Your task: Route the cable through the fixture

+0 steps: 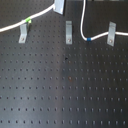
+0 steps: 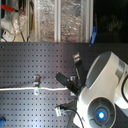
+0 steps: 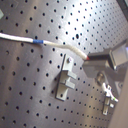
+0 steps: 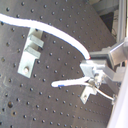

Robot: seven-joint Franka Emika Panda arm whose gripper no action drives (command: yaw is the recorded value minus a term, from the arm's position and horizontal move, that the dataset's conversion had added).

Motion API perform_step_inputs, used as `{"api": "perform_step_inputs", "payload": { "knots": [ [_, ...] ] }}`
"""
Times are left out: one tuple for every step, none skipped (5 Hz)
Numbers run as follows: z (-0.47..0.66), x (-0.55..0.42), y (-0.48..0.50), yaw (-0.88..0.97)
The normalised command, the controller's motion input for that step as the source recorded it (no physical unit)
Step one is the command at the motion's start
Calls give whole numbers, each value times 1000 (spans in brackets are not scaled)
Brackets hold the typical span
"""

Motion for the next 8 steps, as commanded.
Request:
{"api": "perform_step_inputs", "payload": {
  "knots": [
    [15, 7, -8, 0],
    [203, -6, -1, -266],
    [211, 40, -38, -554],
    [204, 20, -7, -846],
    [0, 12, 6, 31],
    [594, -271, 175, 3],
    [11, 0, 0, 0],
    [302, -163, 33, 0]
  ]
}}
